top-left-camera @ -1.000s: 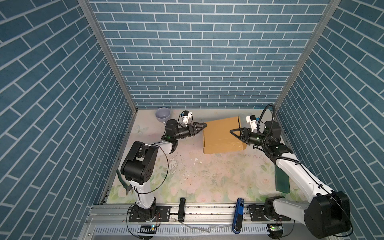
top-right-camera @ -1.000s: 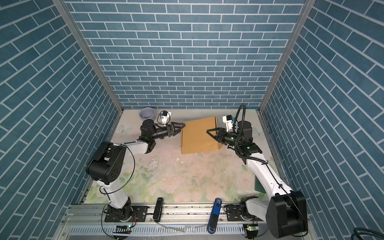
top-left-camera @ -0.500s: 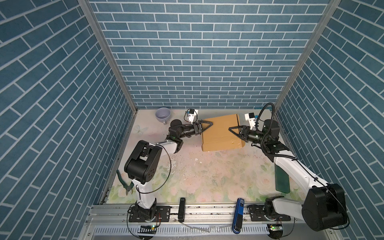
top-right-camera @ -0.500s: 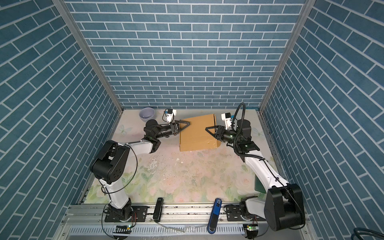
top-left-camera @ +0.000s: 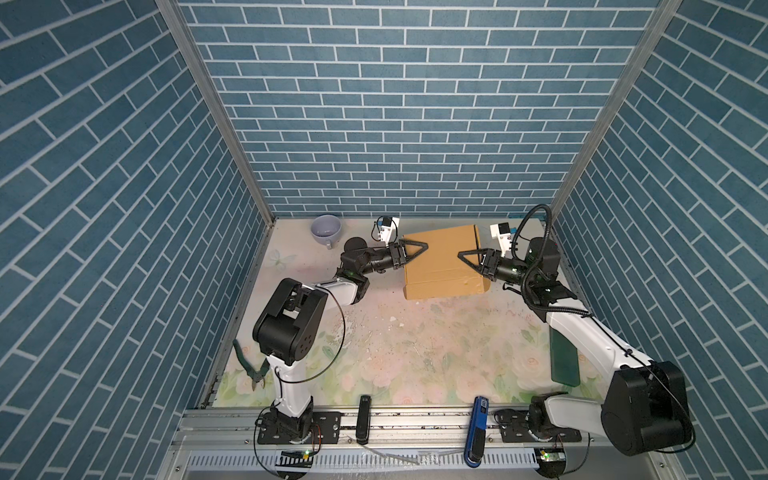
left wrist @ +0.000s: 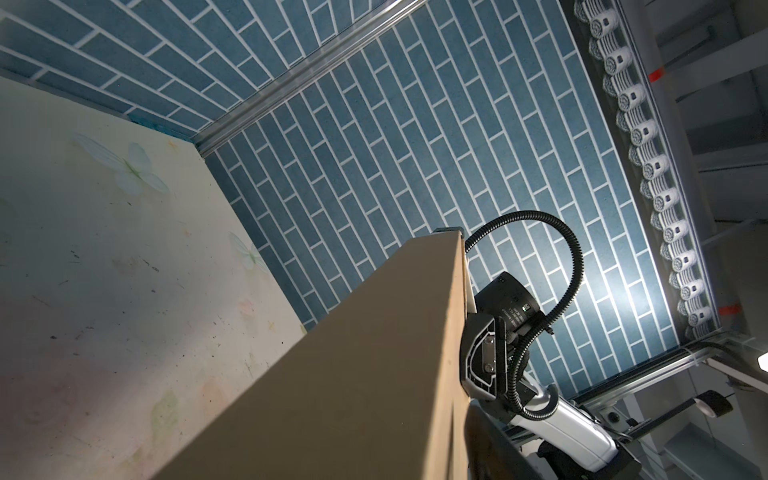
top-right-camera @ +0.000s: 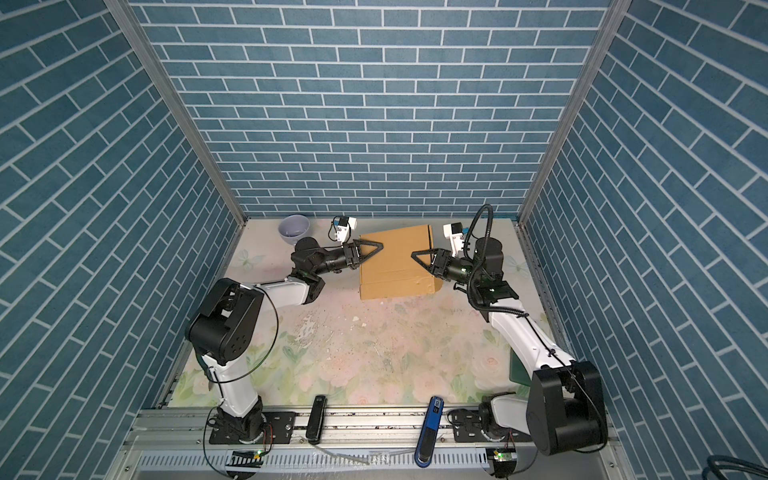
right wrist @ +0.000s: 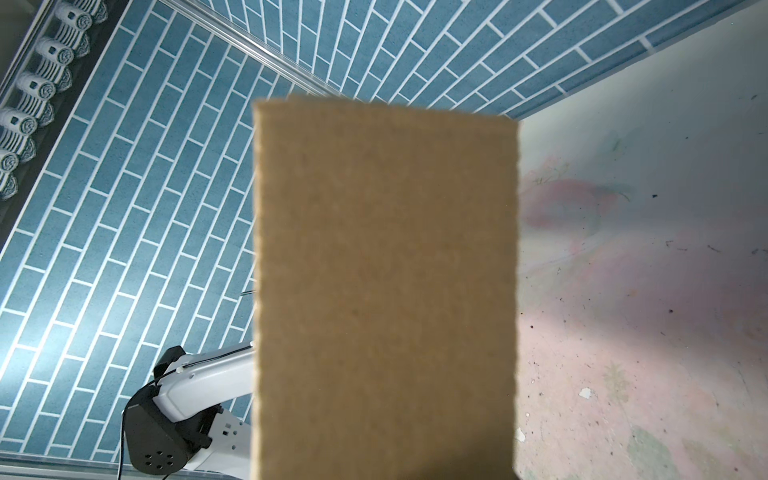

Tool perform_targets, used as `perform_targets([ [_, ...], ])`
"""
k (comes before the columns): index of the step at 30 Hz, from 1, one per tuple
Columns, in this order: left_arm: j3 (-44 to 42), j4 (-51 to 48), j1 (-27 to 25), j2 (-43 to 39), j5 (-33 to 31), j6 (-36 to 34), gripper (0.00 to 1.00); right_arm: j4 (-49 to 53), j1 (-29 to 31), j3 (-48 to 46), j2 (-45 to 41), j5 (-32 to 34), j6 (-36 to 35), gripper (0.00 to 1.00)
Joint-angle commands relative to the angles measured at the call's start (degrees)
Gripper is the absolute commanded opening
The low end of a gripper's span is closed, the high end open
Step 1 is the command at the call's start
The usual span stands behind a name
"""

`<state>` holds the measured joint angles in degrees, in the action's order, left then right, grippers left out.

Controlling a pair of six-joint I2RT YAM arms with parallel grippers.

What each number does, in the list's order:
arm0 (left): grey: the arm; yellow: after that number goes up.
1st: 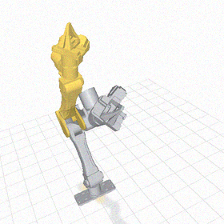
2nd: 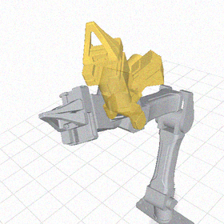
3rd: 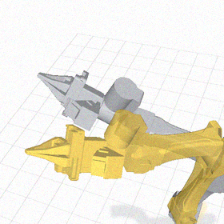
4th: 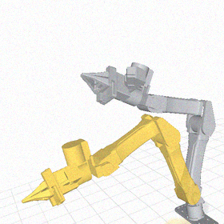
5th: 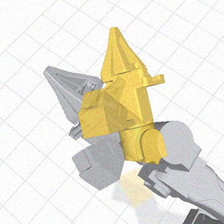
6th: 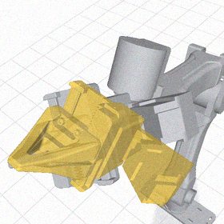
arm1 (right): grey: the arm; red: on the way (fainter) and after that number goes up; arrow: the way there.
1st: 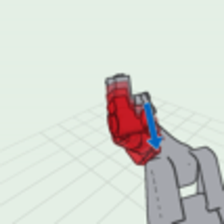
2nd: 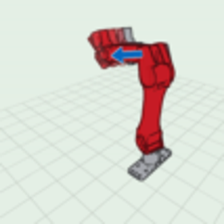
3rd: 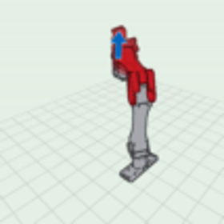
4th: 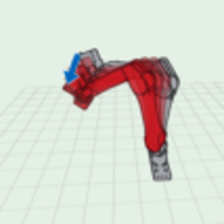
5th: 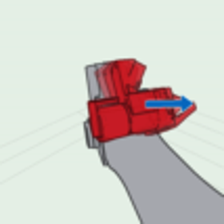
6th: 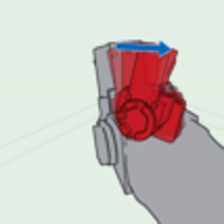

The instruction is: Fold the paper box

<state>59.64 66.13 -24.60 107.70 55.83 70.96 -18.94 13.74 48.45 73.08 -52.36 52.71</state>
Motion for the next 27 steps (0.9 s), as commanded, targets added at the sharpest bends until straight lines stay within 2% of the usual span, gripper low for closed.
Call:
perform_targets([
  [1,2.23,2.79,-1.24,0.14,1.8,-0.65,0.62,-0.85,0.23,2.27,1.1,0.23,1.52,0.11],
  [7,2.5,3.37,-1.23,0.23,1.53,0.12,0.53,-0.81,0.23,1.92,0.93,0.17,1.32,0.12],
  [13,2.99,5.56,-1.22,0.14,1.58,1.64,0.54,-0.91,0.17,1.83,1.44,0.08,1.79,0.12],
  [16,3.28,6.86,-1.23,0.1,1.92,2.47,0.48,-1.79,0.15,2.08,2.23,-0.29,2.55,0.11],
  [19,3.34,8.73,-1.24,0.23,2.1,3.85,0.37,-2.2,0.15,2.35,2.69,-0.09,2.91,0.11],
  [22,3.03,9.02,-1.22,0.14,2.04,3.99,0.35,-2.2,0.13,2.52,2.95,0.28,3.0,0.12],
  [25,3.03,9.5,-1.16,0.27,1.99,4.47,0.29,-2.07,0.15,2.61,2.87,0.41,3.01,0.16],
  [27,3.12,9.63,-1.09,0.3,1.6,4.93,0.26,-1.85,0.15,2.7,2.69,0.49,2.93,0.25],
])
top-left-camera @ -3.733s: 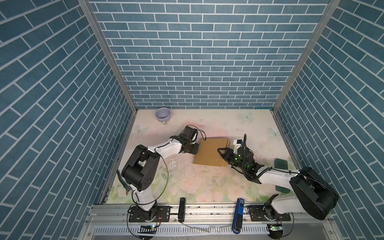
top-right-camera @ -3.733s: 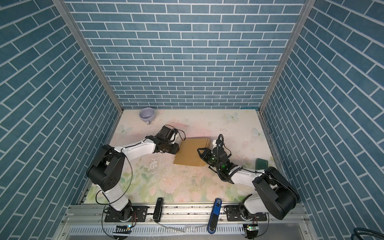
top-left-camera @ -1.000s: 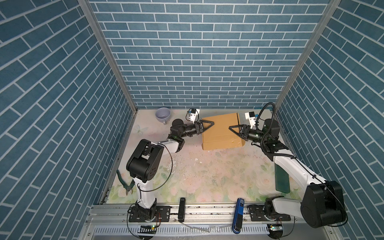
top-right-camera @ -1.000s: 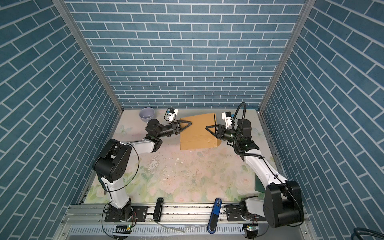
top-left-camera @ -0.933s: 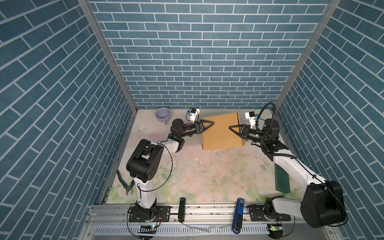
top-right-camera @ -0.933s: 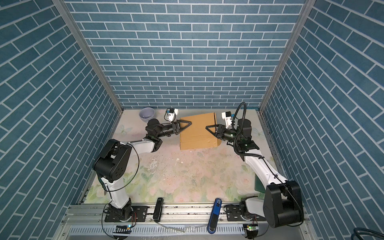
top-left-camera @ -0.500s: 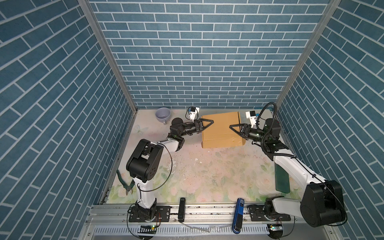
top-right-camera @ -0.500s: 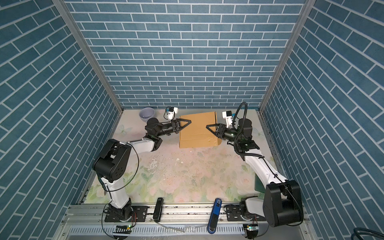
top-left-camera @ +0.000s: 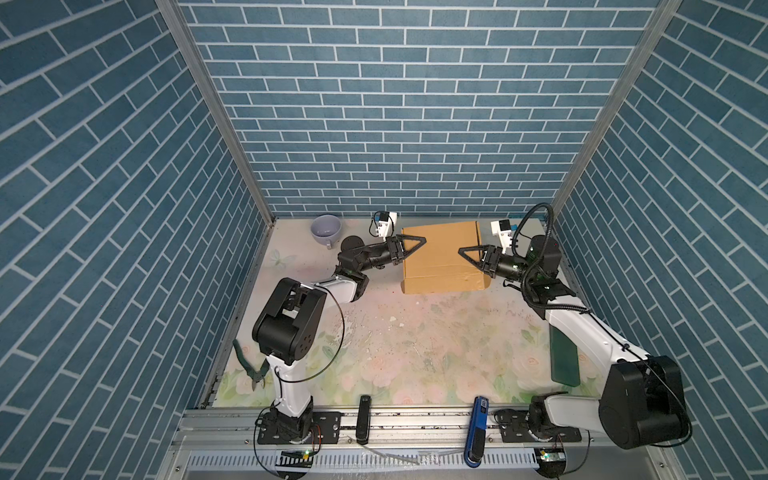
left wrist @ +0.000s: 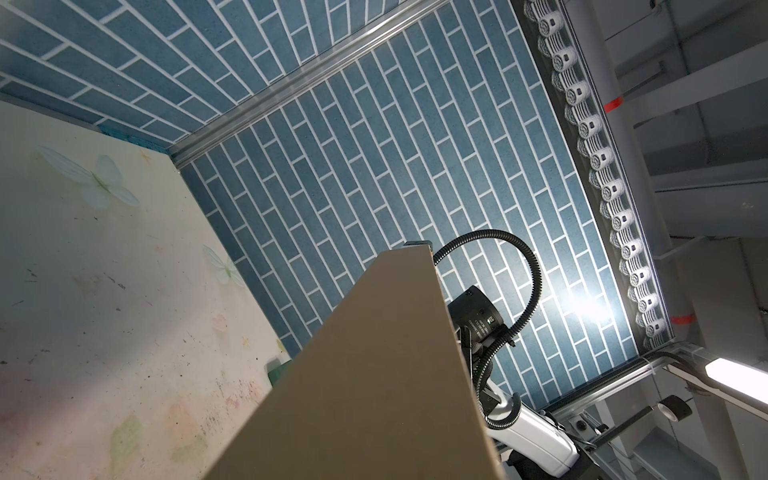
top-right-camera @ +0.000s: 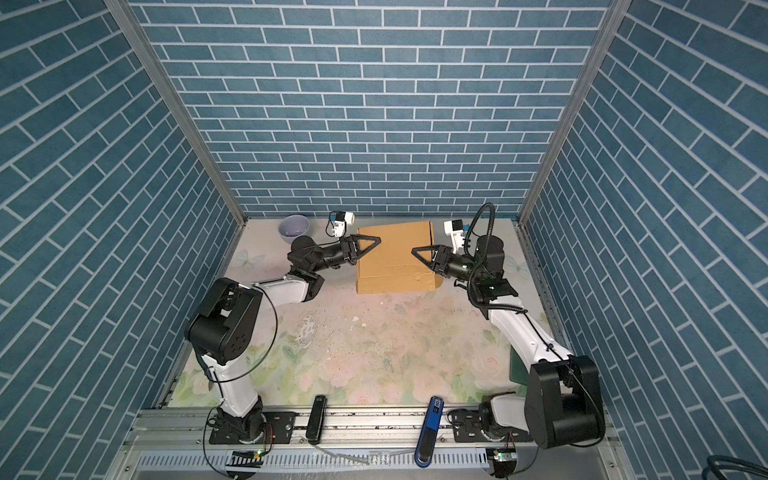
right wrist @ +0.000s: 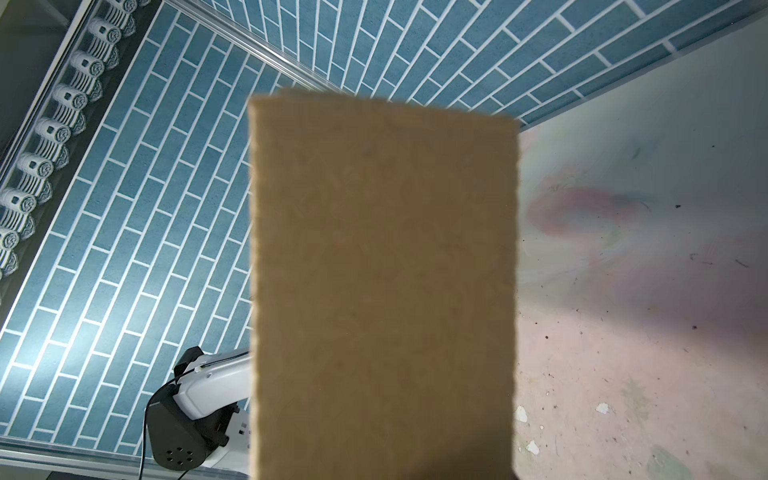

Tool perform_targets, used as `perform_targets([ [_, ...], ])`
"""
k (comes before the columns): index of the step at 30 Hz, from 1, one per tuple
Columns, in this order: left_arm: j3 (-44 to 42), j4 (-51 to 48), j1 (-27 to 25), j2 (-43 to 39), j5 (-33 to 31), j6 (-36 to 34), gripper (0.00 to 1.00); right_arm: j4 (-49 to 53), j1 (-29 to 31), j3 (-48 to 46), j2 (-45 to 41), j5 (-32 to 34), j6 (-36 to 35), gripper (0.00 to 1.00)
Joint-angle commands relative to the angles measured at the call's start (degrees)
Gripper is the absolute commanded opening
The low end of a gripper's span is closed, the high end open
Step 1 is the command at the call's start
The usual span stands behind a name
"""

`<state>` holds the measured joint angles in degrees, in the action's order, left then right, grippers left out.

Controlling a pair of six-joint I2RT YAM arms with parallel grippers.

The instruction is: Fold the paper box

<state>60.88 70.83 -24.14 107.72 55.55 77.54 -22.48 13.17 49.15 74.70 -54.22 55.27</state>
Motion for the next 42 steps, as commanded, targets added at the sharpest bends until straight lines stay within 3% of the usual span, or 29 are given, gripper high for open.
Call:
perform_targets([
  [1,1.94,5.22,-1.52,0.28,1.69,-1.4,0.24,2.05,0.73,2.01,0.86,2.34,0.21,0.31],
  [5,1.69,6.26,-0.32,0.29,0.71,0.11,0.2,6.84,0.56,3.0,-0.71,3.23,-3.04,0.54],
  [8,1.43,6.56,1.23,0.21,0.42,1.44,0.19,10.03,-0.26,3.75,-2.65,3.58,-5.47,0.64],
  [13,1.19,5.17,4.76,-0.5,1.15,4.47,0.16,15.86,-3.12,5.17,-7.63,4.1,-9.6,0.71],
  [21,-0.77,-9.33,9.44,-5.05,0.55,4.16,0.13,29.54,-5.5,11.04,-13.15,5.79,-20.02,0.74],
  [25,0.86,-21.36,10.78,-8.57,-1.0,7.03,0.13,35.22,-5.43,10.74,-13.97,7.46,-33.33,0.71],
  [31,8.5,-63.75,11.22,-17.03,-7.52,-0.06,0.12,33.14,-5.14,2.42,-15.32,15.9,-50.66,0.7],
  [35,11.94,-75.34,11.02,-17.48,-10.19,2.63,0.08,28.94,-4.92,-1.84,-13.42,17.51,-57.99,0.7],
  [42,19.4,-92.34,11.27,-13.17,-6.49,5.1,0.05,23.84,-1.81,-8.3,-13.3,18.19,-71.43,0.68],
])
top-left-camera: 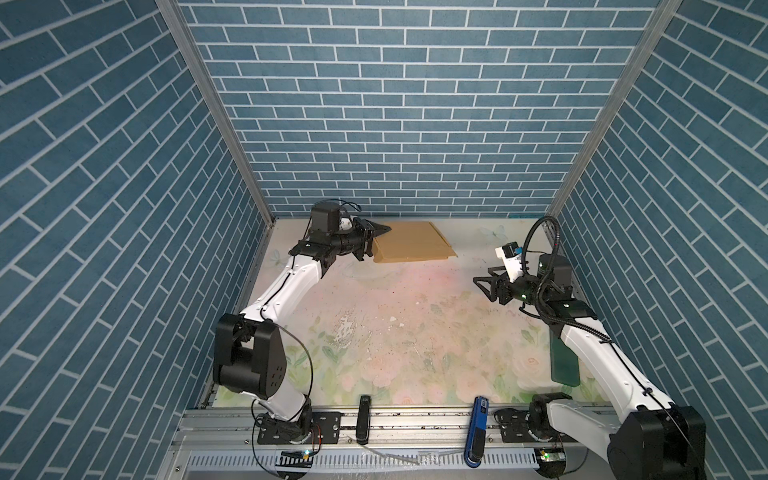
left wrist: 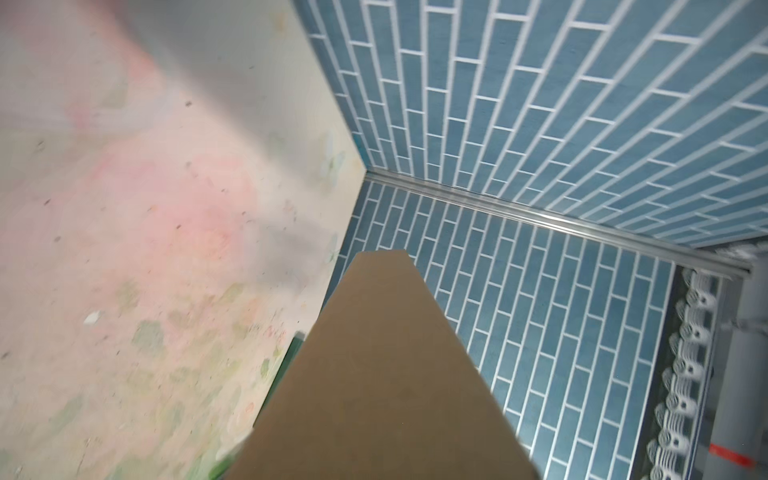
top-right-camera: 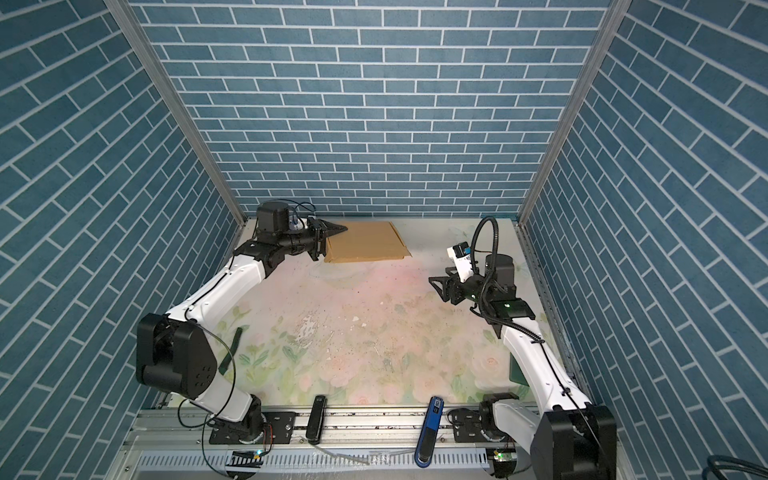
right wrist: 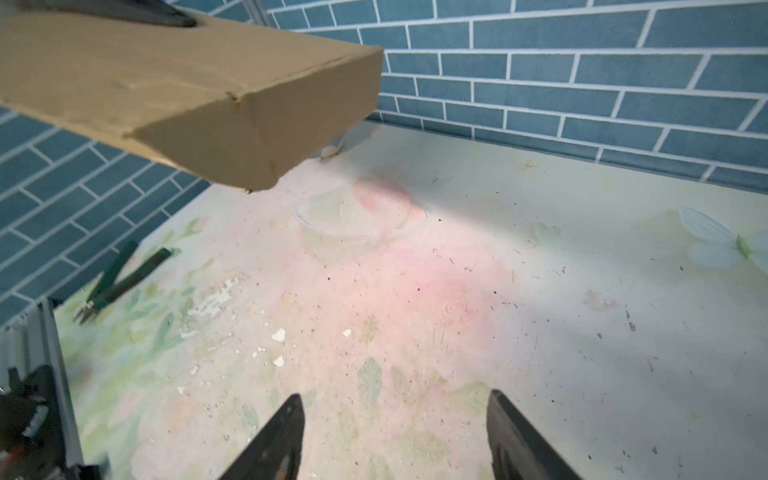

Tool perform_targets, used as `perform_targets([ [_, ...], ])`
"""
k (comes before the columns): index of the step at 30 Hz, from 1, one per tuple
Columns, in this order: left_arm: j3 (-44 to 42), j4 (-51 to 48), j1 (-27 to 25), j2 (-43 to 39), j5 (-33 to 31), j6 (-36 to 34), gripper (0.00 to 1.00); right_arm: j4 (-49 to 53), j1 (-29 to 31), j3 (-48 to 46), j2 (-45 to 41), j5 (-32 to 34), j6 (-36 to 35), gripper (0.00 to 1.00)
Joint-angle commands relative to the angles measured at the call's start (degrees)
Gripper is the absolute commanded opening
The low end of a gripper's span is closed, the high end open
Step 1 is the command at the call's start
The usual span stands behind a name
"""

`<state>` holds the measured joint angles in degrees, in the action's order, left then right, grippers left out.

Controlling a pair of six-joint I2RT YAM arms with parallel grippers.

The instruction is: Fold the paper box

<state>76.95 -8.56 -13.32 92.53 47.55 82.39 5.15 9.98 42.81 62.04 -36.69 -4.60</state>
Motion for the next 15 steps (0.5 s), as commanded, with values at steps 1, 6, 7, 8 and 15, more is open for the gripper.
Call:
perform_targets([
  [1,5.44,-17.45,0.56,3.03,2.58,-1.28,0.04,-5.23,1.58,-3.22,-1.22,-0.79,-12.43,0.68],
  [6,17.17,-40.55,0.43,9.08,5.52,-9.98,0.03,-5.33,4.79,-5.65,-4.16,-7.12,-15.87,0.69],
  [7,18.92,-43.35,0.32,10.0,5.92,-10.68,0.02,-2.82,6.1,-5.2,-4.63,-6.5,-17.8,0.69],
  [8,20.31,-46.08,0.31,10.75,6.45,-11.02,0.01,-1.46,7.32,-5.05,-4.92,-5.29,-19.01,0.69],
  [15,34.85,-70.12,0.56,20.26,9.41,-26.27,0.0,-9.96,12.31,-10.14,-5.35,-0.08,-18.44,0.69],
])
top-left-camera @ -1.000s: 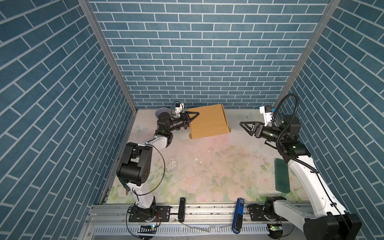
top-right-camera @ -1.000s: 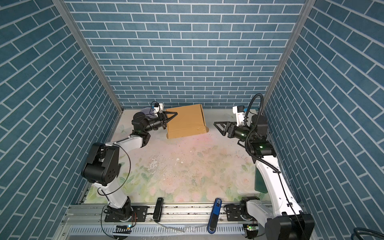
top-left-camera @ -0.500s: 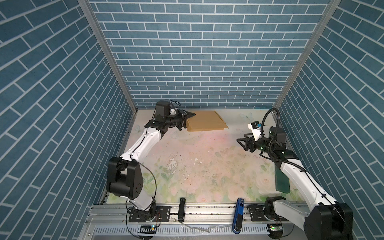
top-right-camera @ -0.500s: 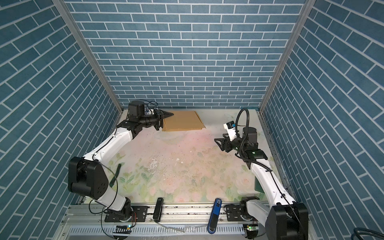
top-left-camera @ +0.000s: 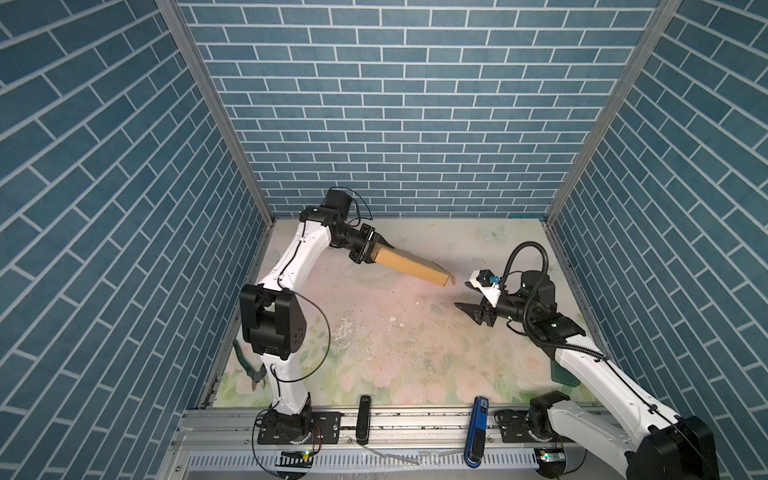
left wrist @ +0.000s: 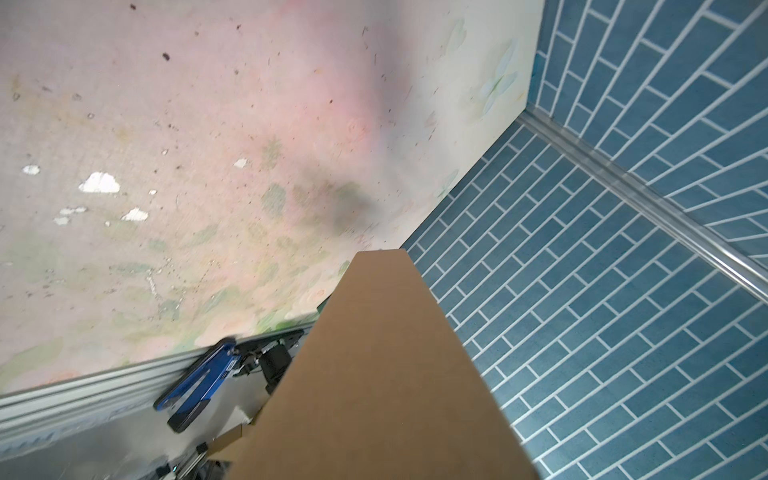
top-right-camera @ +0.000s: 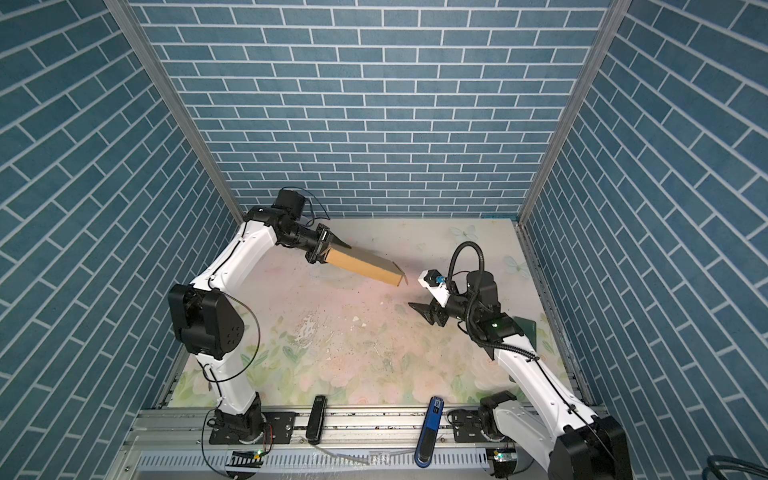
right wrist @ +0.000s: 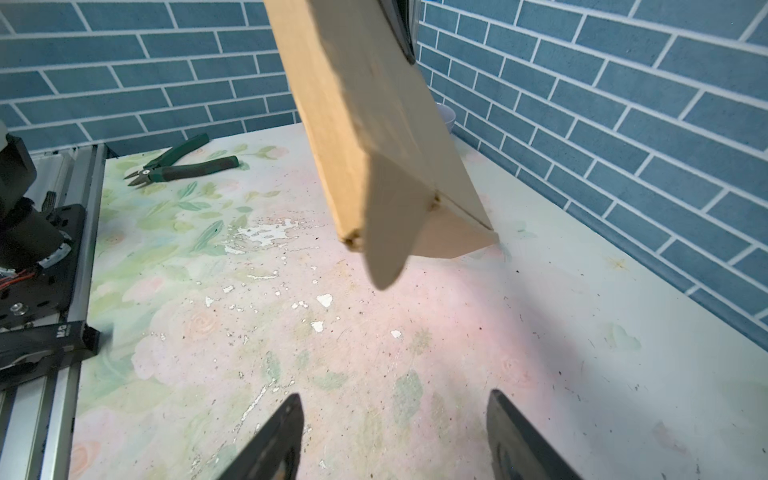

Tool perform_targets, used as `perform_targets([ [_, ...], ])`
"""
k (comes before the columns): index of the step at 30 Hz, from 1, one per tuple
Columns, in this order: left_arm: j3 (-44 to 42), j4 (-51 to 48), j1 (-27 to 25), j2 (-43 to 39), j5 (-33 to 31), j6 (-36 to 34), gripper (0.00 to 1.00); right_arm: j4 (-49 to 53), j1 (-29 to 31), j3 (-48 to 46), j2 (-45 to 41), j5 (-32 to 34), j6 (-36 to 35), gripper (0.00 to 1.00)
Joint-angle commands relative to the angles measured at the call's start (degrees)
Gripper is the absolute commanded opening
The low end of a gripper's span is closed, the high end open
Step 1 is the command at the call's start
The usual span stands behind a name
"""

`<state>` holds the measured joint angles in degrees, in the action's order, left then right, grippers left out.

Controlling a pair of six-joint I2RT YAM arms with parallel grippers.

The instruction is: Fold the paper box

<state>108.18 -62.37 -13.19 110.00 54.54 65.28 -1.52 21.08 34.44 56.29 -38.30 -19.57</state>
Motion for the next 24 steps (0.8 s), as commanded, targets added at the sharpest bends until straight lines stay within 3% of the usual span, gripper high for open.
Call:
perform_targets([
  [1,5.29,-20.18,0.57,4.04,2.6,-11.84,0.0,-3.31,2.14,-1.59,0.8,2.38,-3.52,0.69],
  [6,15.36,-32.04,2.0,10.09,1.8,-19.5,0.0,-9.96,6.85,-3.76,-0.27,6.75,-1.9,0.68],
  [11,24.0,-36.51,2.03,15.31,2.02,-21.68,0.0,-11.82,11.1,-4.4,-1.9,7.41,0.11,0.67],
  [16,20.59,-32.25,1.94,15.37,3.78,-21.09,0.0,-14.42,14.61,-5.25,-1.94,13.1,0.5,0.67],
  [24,13.33,-27.46,1.94,13.01,4.74,-20.9,0.0,-18.69,16.68,-3.55,2.0,16.21,-1.23,0.67],
])
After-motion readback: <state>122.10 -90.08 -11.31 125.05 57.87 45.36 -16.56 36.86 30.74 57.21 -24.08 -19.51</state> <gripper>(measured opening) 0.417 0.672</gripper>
